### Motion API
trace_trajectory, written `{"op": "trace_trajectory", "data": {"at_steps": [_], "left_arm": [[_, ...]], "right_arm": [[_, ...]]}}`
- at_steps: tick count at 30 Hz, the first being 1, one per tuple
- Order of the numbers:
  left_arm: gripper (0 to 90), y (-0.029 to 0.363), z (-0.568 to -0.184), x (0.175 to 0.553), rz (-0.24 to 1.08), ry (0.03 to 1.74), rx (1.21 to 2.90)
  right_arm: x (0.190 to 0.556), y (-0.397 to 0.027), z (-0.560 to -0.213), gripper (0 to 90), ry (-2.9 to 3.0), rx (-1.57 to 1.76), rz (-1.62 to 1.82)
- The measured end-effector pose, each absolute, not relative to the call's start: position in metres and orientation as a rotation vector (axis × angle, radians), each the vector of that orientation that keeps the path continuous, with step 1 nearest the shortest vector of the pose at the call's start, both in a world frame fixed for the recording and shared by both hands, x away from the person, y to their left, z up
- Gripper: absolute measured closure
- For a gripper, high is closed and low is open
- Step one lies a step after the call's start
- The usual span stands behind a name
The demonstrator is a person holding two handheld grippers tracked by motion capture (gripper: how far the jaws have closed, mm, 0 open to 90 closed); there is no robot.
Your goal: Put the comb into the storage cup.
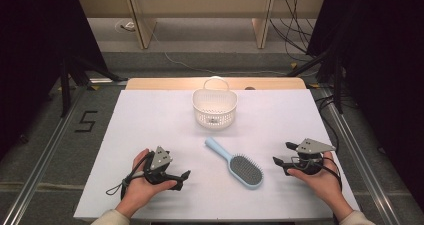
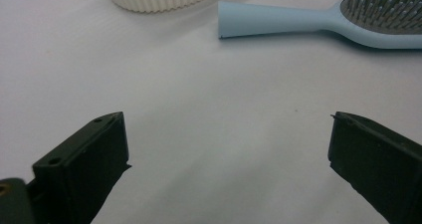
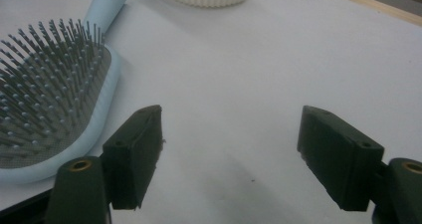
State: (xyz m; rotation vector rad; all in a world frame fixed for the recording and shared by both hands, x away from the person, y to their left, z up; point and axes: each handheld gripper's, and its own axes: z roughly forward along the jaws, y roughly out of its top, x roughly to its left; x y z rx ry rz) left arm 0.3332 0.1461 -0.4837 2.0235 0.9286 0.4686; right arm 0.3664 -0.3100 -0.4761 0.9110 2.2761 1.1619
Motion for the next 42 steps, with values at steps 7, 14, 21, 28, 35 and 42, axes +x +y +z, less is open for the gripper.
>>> {"op": "trace_trajectory", "data": {"at_steps": [7,14,21,28,35,42], "left_arm": [[3.1,0.145,-0.484,0.333,0.470,0.925,2.022],[4.2,0.143,-0.484,0.334,0.466,0.923,2.025],[5.3,0.145,-0.484,0.334,0.476,0.932,2.023],[5.3,0.145,-0.484,0.334,0.486,0.926,2.025],[5.4,0.146,-0.484,0.334,0.486,0.925,2.019],[5.5,0.146,-0.483,0.334,0.494,0.922,2.014]], "right_arm": [[0.370,-0.306,-0.465,78.3,2.330,0.824,1.168],[0.389,-0.267,-0.444,90.0,2.453,0.584,1.072],[0.409,-0.208,-0.427,90.0,2.539,0.367,1.089],[0.428,-0.134,-0.431,90.0,2.738,0.111,1.016],[0.436,-0.087,-0.447,90.0,2.887,-0.021,0.838],[0.441,-0.061,-0.453,90.0,2.922,-0.067,0.729]]}}
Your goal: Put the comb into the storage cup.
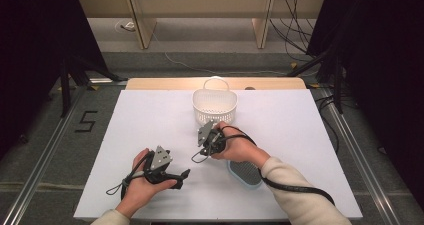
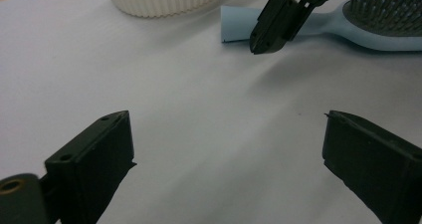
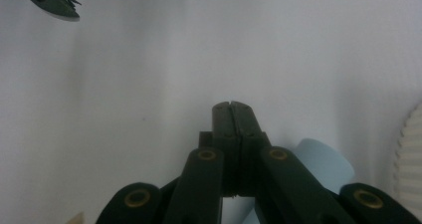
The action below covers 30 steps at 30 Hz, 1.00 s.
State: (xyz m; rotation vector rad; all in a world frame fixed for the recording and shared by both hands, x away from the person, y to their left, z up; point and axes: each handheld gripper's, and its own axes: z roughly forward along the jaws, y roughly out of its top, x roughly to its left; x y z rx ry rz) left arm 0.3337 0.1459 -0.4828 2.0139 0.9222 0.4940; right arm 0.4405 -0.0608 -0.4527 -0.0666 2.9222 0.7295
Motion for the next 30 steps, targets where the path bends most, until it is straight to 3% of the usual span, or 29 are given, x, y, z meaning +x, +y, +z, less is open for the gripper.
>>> {"op": "trace_trajectory", "data": {"at_steps": [30], "left_arm": [[6.1,0.145,-0.483,0.333,0.498,0.911,2.015]], "right_arm": [[0.458,-0.064,-0.465,90.0,2.963,0.012,0.571]]}}
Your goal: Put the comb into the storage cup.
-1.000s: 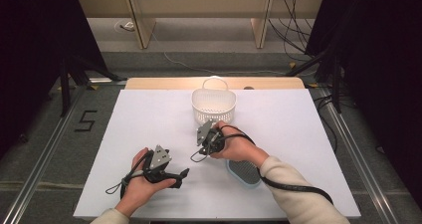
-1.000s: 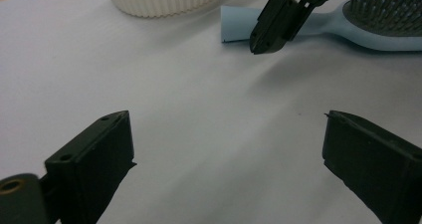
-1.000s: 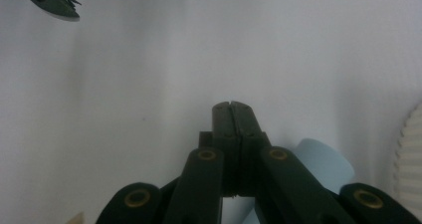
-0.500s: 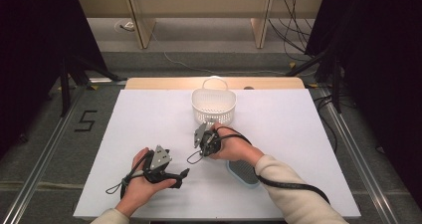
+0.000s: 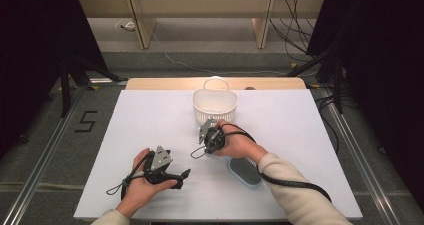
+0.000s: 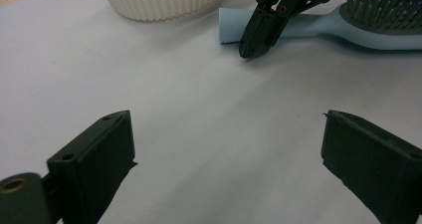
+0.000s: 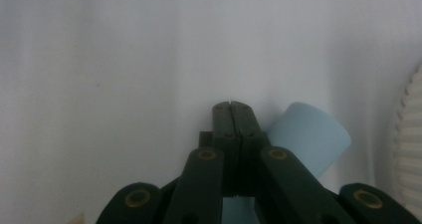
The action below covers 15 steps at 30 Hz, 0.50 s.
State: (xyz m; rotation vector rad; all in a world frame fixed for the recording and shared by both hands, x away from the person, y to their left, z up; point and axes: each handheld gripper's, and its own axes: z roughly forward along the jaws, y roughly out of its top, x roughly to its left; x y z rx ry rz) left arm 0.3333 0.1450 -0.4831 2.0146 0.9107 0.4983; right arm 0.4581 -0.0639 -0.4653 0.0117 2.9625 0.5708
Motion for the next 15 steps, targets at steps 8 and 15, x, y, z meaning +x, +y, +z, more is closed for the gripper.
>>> {"op": "trace_trajectory", "data": {"at_steps": [8,15], "left_arm": [[6.1,0.145,-0.483,0.333,0.500,0.912,2.013],[6.1,0.145,-0.483,0.333,0.500,0.912,2.014]], "right_arm": [[0.463,-0.070,-0.464,90.0,2.965,0.051,0.524],[0.465,-0.076,-0.462,90.0,2.966,0.070,0.485]]}}
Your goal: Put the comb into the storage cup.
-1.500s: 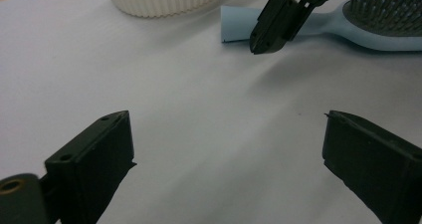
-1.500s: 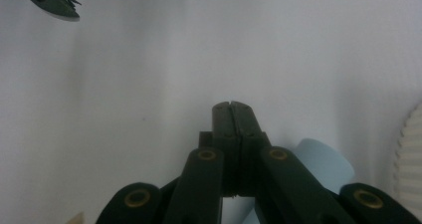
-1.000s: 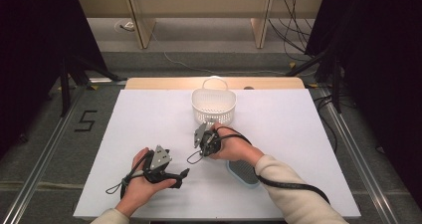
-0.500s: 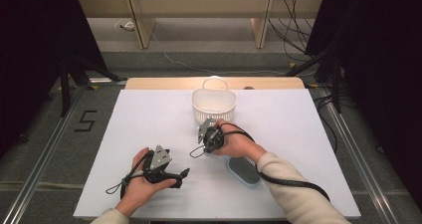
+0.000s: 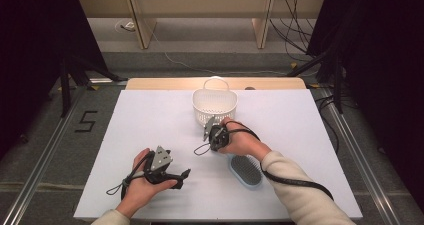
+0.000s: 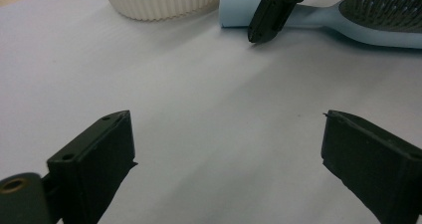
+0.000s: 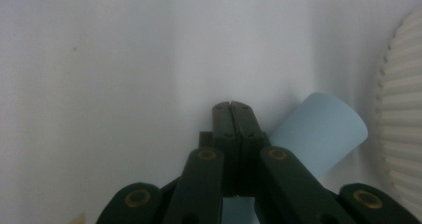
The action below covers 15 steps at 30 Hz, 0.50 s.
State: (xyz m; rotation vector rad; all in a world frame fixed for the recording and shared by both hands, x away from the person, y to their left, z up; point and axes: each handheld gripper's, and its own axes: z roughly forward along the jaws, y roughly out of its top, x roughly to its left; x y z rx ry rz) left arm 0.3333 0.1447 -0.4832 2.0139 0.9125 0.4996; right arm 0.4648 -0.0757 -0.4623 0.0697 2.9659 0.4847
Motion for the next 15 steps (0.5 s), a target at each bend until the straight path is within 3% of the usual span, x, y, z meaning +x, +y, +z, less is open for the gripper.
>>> {"op": "trace_trajectory", "data": {"at_steps": [15], "left_arm": [[6.0,0.145,-0.483,0.333,0.499,0.909,2.020]], "right_arm": [[0.468,-0.087,-0.461,90.0,2.965,0.123,0.443]]}}
